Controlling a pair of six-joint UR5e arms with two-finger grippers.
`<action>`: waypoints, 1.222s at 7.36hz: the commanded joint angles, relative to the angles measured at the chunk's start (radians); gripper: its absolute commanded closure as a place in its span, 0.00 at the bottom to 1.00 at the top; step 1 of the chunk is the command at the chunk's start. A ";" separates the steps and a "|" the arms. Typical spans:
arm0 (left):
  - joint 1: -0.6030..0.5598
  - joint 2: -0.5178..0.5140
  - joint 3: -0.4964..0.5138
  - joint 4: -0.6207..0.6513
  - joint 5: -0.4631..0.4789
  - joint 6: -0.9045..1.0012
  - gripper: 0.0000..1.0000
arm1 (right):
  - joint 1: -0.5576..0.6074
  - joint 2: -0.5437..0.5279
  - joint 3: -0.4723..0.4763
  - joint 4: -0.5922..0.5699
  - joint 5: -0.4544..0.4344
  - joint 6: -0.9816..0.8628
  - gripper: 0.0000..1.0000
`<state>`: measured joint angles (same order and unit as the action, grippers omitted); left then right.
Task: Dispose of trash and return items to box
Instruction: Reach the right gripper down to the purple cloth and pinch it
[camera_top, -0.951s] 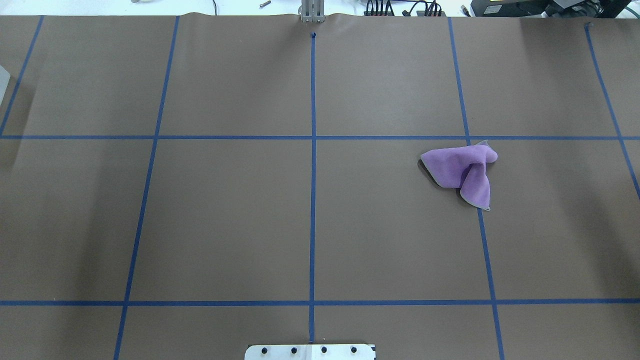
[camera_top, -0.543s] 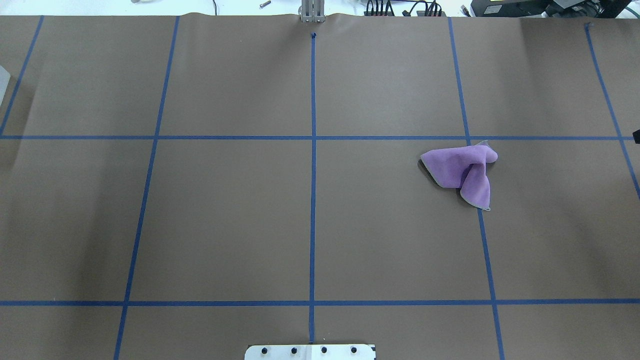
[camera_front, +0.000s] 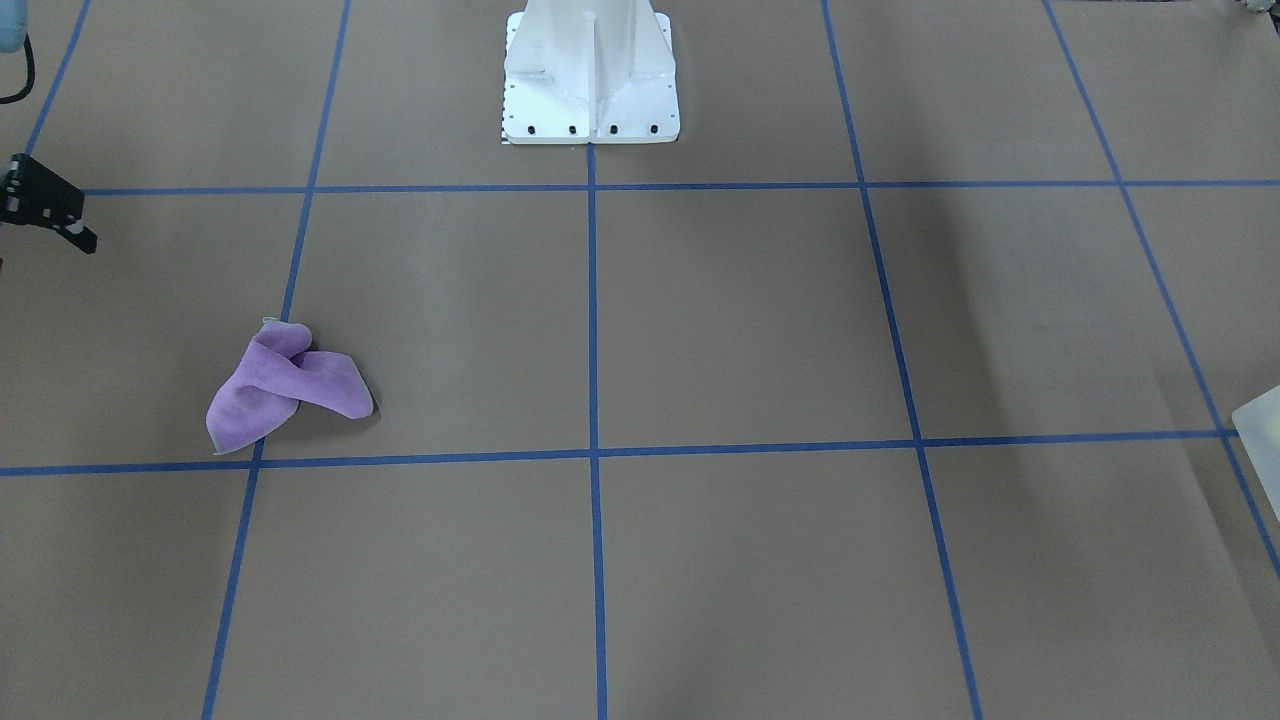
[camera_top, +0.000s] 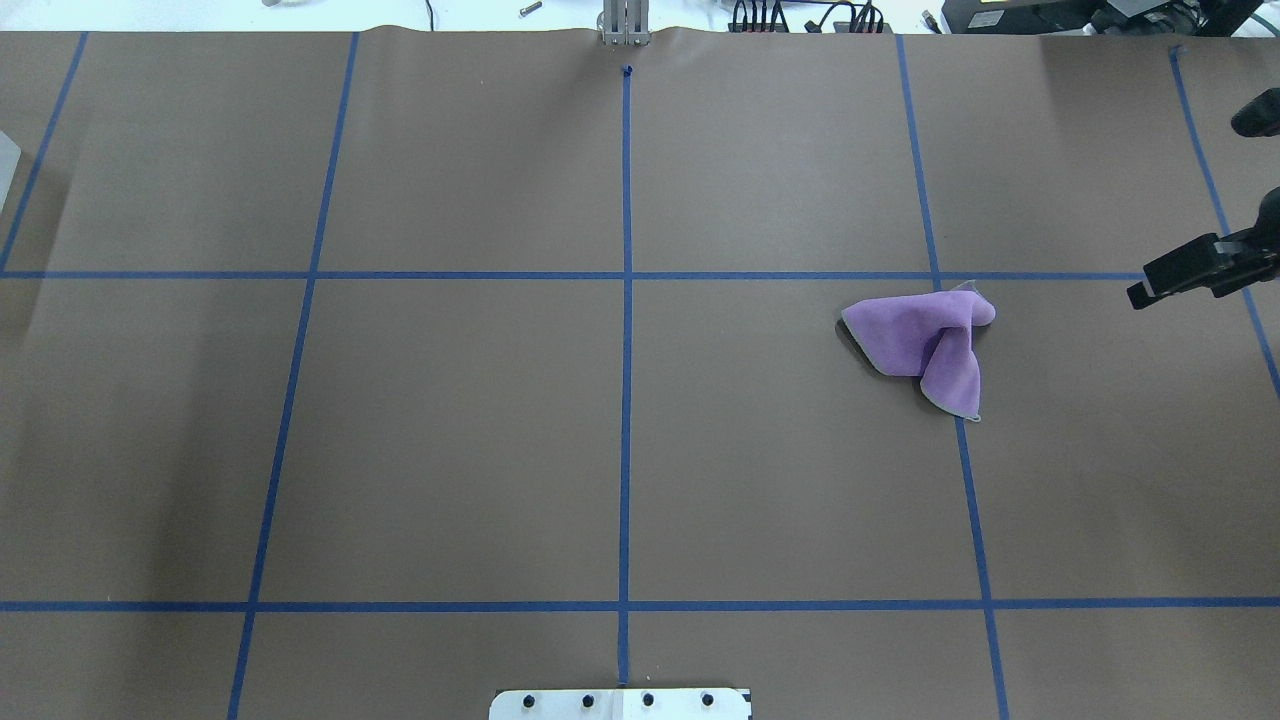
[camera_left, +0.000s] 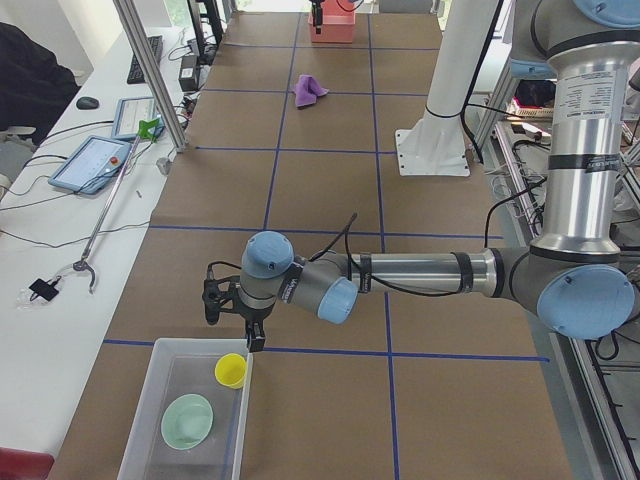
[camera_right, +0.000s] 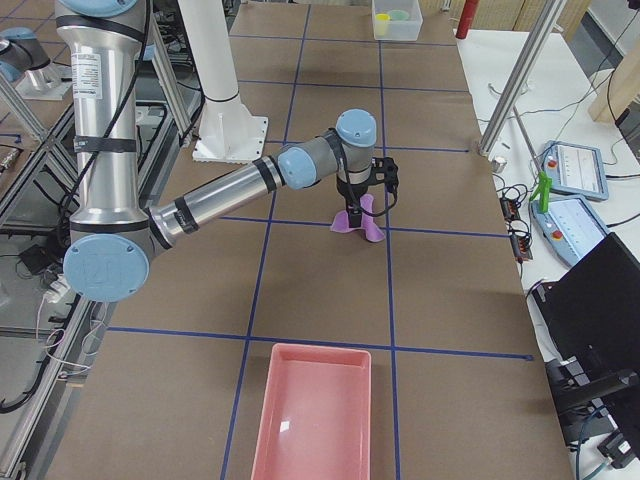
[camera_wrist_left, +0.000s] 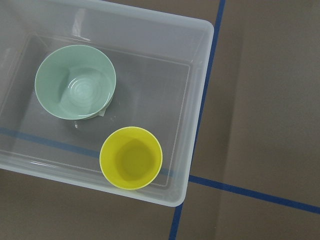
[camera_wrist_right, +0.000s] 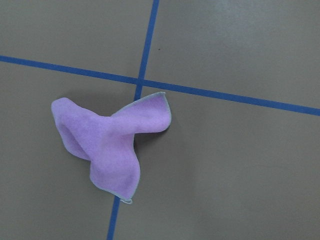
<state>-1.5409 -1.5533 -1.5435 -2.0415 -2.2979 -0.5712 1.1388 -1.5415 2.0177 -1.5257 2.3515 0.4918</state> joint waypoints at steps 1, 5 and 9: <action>0.001 0.007 0.000 -0.028 0.001 0.004 0.01 | -0.132 0.145 -0.097 0.021 -0.070 0.169 0.00; 0.001 0.007 0.002 -0.026 0.003 0.004 0.01 | -0.278 0.268 -0.275 0.044 -0.138 0.174 0.00; 0.007 0.007 0.005 -0.029 0.001 -0.001 0.01 | -0.297 0.270 -0.392 0.179 -0.182 0.172 0.10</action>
<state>-1.5359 -1.5463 -1.5390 -2.0696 -2.2958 -0.5699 0.8439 -1.2732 1.6417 -1.3618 2.1719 0.6643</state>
